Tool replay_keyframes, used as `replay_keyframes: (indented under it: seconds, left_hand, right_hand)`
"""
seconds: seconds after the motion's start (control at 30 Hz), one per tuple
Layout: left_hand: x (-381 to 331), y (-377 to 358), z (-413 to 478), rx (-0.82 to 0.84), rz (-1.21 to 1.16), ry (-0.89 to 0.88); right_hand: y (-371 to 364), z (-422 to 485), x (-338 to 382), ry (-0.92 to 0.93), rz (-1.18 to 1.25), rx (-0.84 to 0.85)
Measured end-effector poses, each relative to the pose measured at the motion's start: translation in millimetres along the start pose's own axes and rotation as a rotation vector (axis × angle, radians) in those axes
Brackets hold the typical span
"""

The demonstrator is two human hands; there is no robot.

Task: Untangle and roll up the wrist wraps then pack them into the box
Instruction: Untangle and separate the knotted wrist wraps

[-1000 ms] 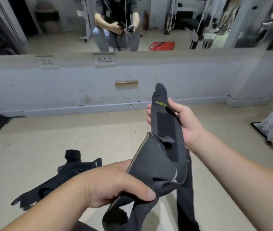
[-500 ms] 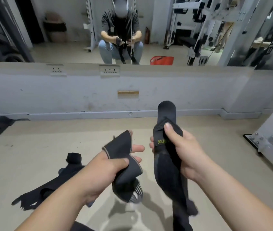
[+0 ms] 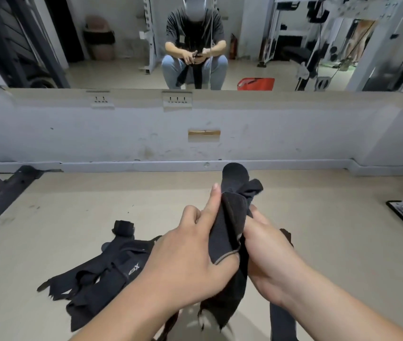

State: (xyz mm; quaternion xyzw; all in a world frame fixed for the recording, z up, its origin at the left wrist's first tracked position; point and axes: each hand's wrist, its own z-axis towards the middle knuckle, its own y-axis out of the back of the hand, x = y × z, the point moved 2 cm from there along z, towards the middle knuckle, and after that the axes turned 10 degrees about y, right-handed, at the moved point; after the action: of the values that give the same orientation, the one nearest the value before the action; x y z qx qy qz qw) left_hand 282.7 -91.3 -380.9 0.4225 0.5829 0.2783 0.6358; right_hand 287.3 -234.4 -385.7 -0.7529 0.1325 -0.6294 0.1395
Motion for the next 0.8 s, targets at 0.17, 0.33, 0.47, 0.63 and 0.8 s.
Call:
replay_keyframes:
  seconds: [0.17,0.33,0.47,0.63,0.8]
  left_hand:
    - [1,-3,3,0.063,-0.114,0.024]
    - [8,-12,8,0.031,-0.283,0.013]
    - [10,-13,15,-0.274,-0.347,-0.109]
    - [6,-7,16,-0.287,-0.570,-0.140]
    - [17,5,27,-0.206,-0.978,0.083]
  right_hand:
    - [3,2,2,-0.048,0.037,-0.019]
    - [6,0,3,-0.041,0.050,0.040]
    - [1,-4,1,-0.063,0.070,0.129]
    - [10,0,-1,-0.077,0.095,0.121]
    - [20,13,-2,-0.050,0.105,0.109]
